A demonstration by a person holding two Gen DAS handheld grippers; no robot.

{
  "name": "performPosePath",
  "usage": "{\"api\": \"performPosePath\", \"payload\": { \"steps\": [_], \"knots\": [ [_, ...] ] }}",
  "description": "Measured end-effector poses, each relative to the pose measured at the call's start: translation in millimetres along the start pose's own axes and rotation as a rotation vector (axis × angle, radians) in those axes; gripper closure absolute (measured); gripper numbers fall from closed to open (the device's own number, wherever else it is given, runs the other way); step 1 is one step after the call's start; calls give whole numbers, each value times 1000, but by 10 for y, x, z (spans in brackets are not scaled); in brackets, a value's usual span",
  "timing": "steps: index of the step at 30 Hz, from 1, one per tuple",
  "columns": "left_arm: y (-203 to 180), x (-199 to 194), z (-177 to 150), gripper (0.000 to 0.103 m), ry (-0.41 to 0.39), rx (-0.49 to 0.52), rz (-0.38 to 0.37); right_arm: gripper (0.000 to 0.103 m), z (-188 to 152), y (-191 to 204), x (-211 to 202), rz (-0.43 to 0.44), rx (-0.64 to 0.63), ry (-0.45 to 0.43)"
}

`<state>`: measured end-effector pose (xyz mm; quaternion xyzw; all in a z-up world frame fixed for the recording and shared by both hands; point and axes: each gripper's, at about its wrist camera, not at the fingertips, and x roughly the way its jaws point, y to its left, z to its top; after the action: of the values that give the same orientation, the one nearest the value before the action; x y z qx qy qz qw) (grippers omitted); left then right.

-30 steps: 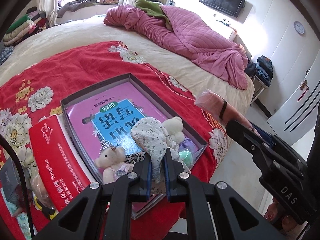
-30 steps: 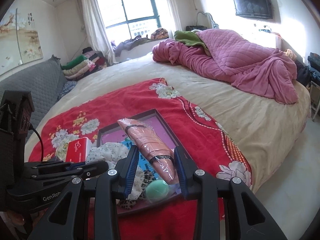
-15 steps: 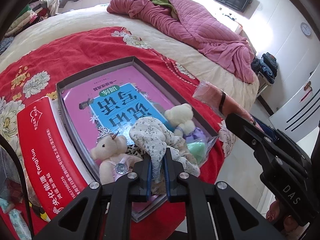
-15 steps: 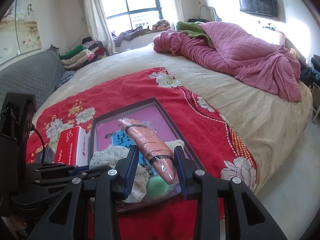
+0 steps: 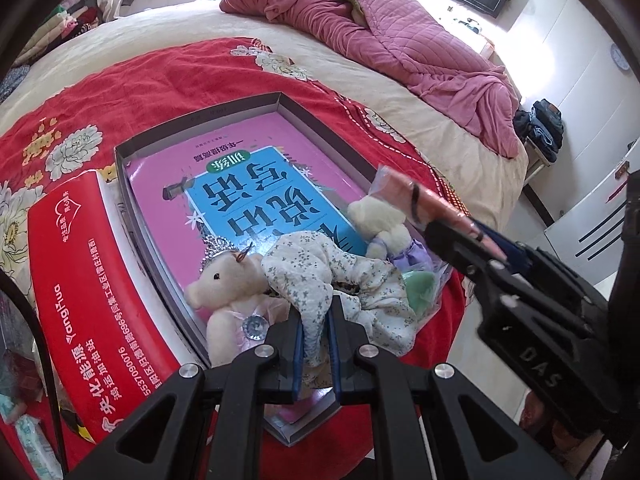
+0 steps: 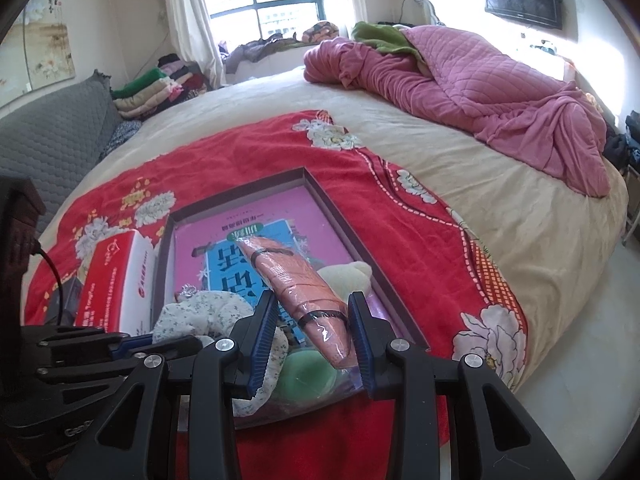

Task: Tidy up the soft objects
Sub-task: 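Lower the scrunchie over the tray with the left tool while the right tool holds the pink item above it, then release the scrunchie with the left tool while the right tool releases the pink item into the tray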

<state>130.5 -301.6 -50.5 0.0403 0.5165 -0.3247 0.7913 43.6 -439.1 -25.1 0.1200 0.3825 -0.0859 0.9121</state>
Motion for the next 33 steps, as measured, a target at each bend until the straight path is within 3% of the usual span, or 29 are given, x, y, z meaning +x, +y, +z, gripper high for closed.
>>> {"api": "performPosePath", "payload": {
  "steps": [22, 33],
  "knots": [
    [105, 75, -5, 92, 14, -30, 2, 63, -175, 140, 397, 6, -65, 120],
    [117, 65, -11, 92, 15, -34, 5, 61, -189, 127, 397, 35, -34, 129]
  ]
}}
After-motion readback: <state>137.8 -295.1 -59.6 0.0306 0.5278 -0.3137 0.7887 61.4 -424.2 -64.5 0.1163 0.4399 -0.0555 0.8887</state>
